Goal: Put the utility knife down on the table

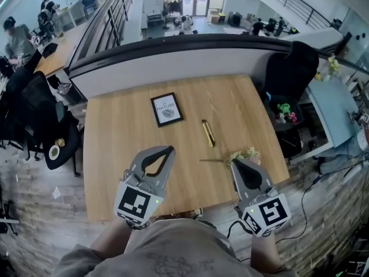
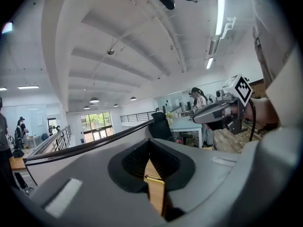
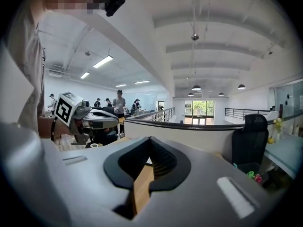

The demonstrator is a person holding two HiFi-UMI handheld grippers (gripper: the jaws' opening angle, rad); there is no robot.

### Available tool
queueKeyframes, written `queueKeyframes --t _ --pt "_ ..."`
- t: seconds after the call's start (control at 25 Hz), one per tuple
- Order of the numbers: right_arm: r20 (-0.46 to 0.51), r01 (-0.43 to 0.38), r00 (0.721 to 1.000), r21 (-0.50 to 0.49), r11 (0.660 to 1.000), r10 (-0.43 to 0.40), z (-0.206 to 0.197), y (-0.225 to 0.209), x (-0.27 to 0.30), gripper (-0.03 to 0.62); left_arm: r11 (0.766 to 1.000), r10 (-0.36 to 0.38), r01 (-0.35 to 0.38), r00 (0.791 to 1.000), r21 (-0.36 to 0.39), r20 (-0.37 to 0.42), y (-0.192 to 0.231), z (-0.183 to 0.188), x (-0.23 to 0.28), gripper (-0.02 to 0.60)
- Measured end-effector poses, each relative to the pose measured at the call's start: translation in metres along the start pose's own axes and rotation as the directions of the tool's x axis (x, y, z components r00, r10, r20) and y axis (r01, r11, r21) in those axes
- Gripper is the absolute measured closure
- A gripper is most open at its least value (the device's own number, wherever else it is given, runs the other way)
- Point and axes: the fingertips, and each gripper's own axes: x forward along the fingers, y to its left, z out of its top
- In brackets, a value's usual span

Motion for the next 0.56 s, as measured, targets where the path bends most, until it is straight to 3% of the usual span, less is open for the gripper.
queueKeyframes --t 0.56 --pt "-0.007 0.022 1.000 0.016 1.000 -0.022 -0.010 -0.004 0.010 0.583 1.000 0.004 -0.003 1.000 -0.007 0.029 0.002 0.010 0.005 0.580"
